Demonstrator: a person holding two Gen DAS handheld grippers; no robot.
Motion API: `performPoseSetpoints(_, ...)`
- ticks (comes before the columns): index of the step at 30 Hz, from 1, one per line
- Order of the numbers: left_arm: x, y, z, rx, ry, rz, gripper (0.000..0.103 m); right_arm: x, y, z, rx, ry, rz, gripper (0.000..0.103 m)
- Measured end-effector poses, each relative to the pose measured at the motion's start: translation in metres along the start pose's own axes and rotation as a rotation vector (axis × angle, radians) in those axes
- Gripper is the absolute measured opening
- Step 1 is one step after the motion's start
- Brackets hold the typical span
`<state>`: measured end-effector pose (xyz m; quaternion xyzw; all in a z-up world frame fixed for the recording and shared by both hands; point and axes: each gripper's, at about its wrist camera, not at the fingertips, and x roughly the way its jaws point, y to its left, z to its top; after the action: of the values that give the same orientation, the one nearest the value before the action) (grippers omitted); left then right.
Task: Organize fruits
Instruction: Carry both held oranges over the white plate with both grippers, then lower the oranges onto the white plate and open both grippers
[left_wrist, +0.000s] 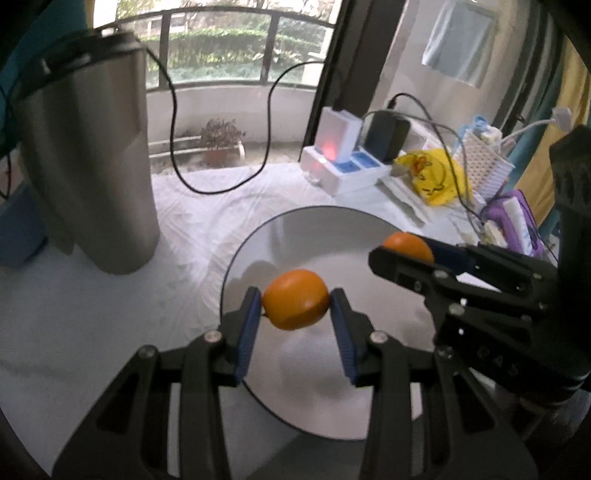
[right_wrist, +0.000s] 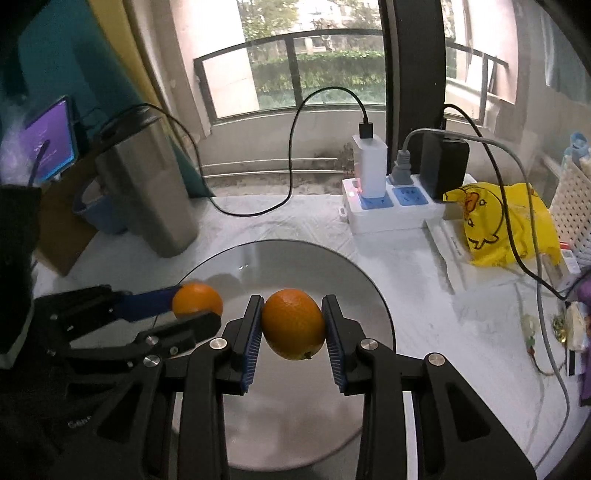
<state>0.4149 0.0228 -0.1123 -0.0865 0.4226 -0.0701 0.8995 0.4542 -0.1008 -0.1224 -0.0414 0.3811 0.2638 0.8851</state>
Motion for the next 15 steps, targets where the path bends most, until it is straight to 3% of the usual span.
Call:
performPoseSetpoints(11,0.005,0.011,0.004,-0.044,0.002,0.002,0.044,0.031,-0.002,0.006,0.025,0.042,0.011,0.035)
performPoseSetpoints(15,-0.005,0.008,0.003,-0.042,-0.010,-0.004,0.045,0.027,-0.004,0.007,0.037,0.034,0.007,0.044)
